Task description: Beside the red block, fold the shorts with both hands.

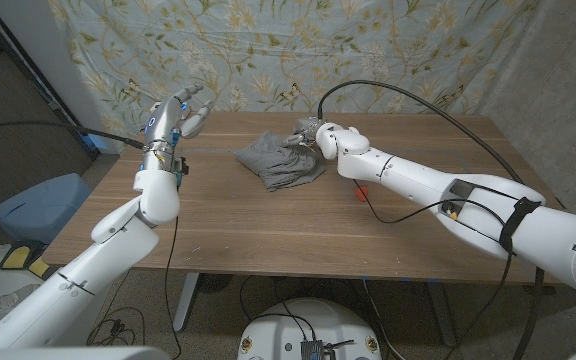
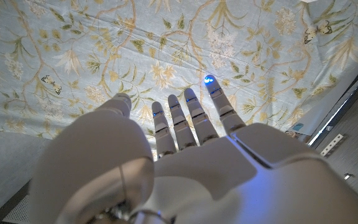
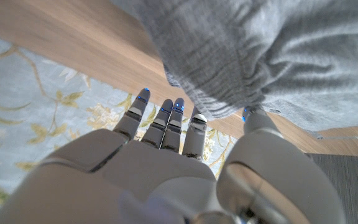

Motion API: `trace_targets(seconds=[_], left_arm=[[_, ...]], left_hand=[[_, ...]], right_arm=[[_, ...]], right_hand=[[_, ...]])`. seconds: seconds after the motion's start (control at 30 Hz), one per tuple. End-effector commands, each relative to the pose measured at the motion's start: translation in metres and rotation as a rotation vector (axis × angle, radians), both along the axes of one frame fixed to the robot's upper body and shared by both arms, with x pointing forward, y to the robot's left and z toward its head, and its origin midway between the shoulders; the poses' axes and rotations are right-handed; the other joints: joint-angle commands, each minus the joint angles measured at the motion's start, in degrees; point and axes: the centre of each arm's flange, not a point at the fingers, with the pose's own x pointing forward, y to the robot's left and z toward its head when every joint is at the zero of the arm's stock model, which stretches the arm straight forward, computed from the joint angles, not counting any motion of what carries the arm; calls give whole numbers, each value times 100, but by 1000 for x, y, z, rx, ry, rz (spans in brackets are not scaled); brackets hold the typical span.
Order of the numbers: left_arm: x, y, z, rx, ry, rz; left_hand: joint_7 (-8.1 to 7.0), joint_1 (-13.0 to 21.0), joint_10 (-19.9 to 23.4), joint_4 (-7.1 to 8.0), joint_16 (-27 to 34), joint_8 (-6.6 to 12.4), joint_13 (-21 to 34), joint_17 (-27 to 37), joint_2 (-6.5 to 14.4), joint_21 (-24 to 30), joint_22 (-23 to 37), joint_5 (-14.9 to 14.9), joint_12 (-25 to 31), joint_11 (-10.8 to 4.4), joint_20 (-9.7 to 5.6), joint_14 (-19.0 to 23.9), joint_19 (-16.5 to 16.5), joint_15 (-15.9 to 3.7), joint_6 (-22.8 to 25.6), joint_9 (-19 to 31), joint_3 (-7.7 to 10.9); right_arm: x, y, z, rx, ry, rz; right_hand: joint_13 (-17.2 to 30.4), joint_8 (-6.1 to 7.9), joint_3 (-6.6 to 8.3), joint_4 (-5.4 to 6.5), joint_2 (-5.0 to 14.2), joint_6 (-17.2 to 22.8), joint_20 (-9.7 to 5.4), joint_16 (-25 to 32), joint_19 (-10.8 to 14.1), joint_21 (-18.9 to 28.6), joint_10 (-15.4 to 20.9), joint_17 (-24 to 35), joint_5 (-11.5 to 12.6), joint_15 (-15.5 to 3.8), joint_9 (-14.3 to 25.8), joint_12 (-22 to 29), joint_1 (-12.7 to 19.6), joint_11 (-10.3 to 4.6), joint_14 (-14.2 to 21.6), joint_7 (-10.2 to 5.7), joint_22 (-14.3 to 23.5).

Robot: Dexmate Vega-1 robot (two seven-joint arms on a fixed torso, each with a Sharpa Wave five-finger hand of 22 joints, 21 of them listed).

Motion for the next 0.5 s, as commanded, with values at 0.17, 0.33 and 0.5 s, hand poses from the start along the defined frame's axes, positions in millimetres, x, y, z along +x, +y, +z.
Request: trace_targets(seconds=[0.17, 0.33, 0.5], left_arm=[[4, 5, -4, -13, 31, 10], [3, 5, -6, -16, 36, 21], [3, 6, -7, -10, 35, 21]], left_hand=[[10, 1, -98, -35, -13, -25, 30, -9, 60, -55, 6, 55, -29, 22, 18, -62, -52, 16, -119, 10, 75], [16, -9, -134, -48, -15, -33, 32, -10, 61, -66, 7, 58, -39, 32, 21, -80, -59, 26, -161, 11, 83], [6, -21, -160, -58, -15, -39, 33, -9, 64, -80, 8, 61, -44, 24, 25, -93, -74, 32, -201, 11, 91]], right_arm=[[13, -3, 1, 425, 165, 229], [7, -8, 5, 564, 71, 295], [2, -12, 9, 692, 14, 366]], right_hand=[[0, 317, 626, -192, 484, 633, -289, 287, 544, 225, 557, 87, -80, -380, 76, 87, 1691, -199, 491, -86, 17], [13, 342, 593, -121, 446, 704, -367, 454, 639, 273, 821, 165, -144, -437, 70, 159, 1869, -209, 739, -203, 26], [44, 342, 502, -60, 422, 762, -365, 624, 712, 314, 1051, 249, -187, -500, 60, 243, 1954, -181, 986, -260, 31]])
